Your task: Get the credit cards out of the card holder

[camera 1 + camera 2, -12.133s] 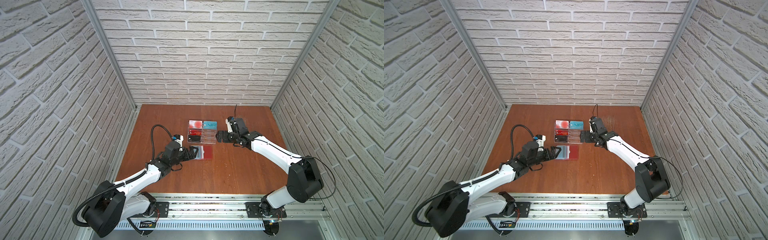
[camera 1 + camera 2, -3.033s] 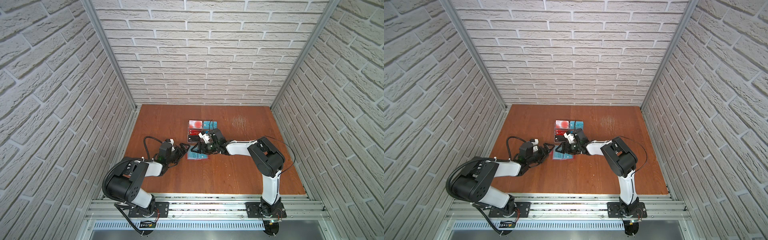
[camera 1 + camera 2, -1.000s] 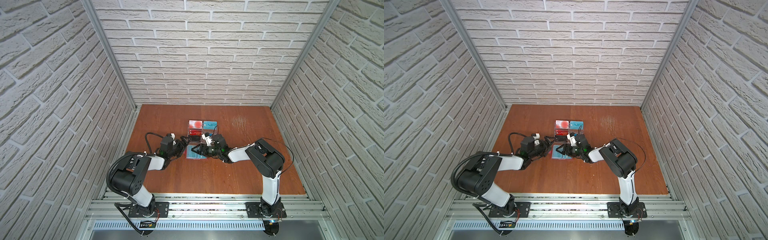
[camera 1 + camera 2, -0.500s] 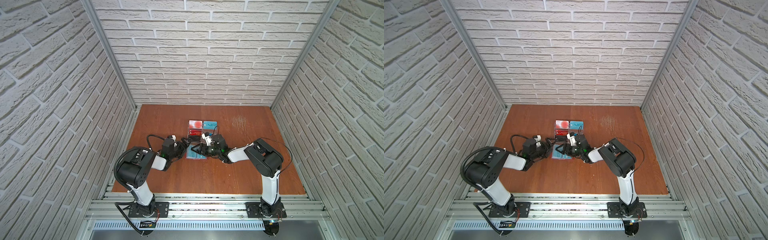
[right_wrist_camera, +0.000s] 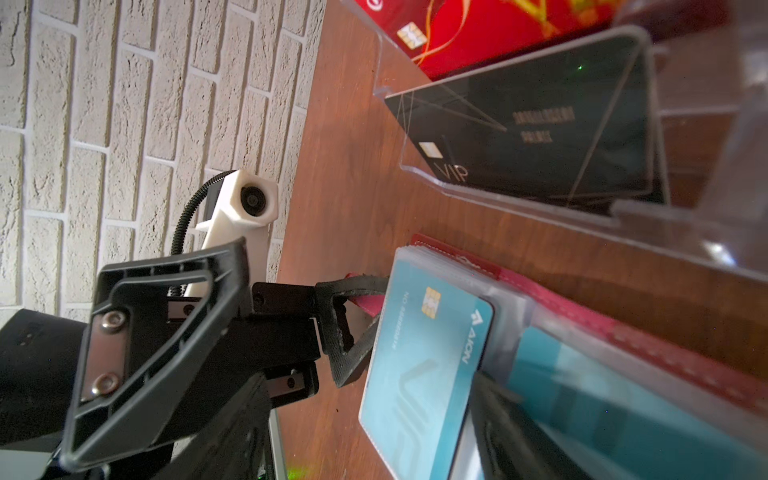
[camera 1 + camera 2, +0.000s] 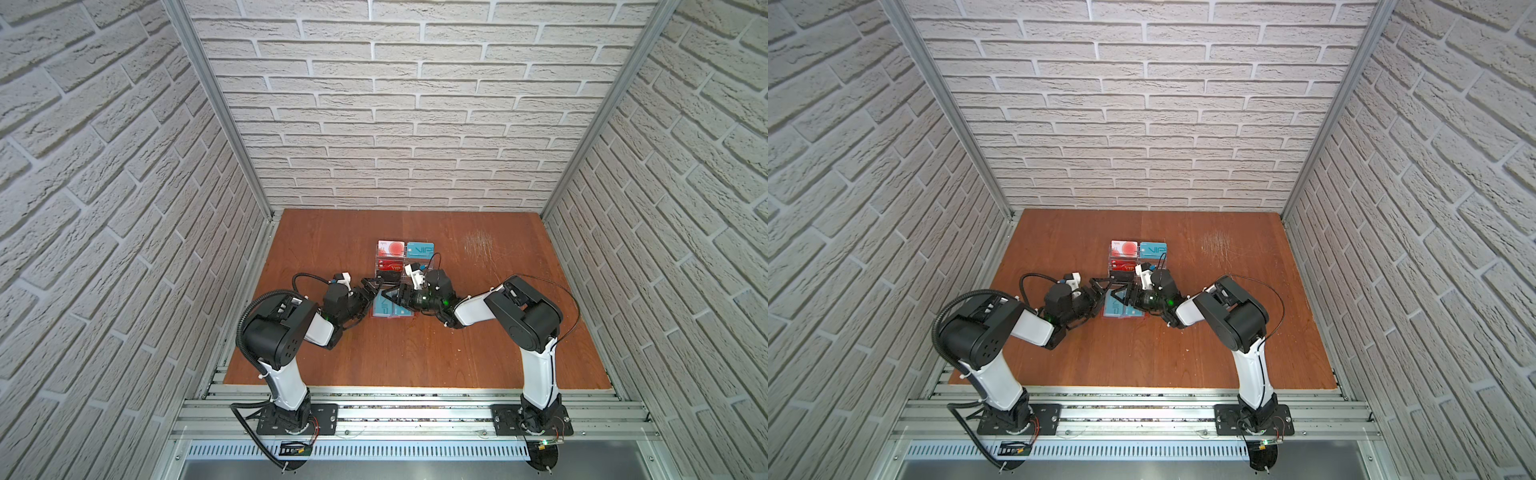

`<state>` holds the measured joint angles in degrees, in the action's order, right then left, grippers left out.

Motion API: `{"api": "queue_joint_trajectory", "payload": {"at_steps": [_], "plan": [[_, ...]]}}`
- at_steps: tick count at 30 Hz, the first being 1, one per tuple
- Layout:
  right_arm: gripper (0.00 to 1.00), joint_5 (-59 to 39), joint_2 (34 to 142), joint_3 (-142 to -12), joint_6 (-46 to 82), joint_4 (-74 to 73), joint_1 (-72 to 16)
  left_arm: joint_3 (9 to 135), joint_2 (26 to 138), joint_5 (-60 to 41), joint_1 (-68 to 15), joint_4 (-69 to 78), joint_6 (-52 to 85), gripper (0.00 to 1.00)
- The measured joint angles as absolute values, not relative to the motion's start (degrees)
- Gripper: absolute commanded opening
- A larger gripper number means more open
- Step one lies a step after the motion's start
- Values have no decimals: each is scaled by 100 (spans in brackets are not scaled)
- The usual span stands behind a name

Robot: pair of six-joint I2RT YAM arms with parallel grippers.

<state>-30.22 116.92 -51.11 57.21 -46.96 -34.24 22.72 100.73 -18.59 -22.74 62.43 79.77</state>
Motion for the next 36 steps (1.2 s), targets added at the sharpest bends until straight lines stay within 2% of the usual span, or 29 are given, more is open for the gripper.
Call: {"api": "queue_joint_trajectory", "payload": {"at_steps": [19,36], "plan": [[76,-2936,11769,-4829,5815,-5347,-3424,1973,10318,-1546,-2491,7105,8261,98],[76,-2982,11651,-4552,5763,-5596,-3483,1973,10337,-1398,-2600,7140,8281,98]]}}
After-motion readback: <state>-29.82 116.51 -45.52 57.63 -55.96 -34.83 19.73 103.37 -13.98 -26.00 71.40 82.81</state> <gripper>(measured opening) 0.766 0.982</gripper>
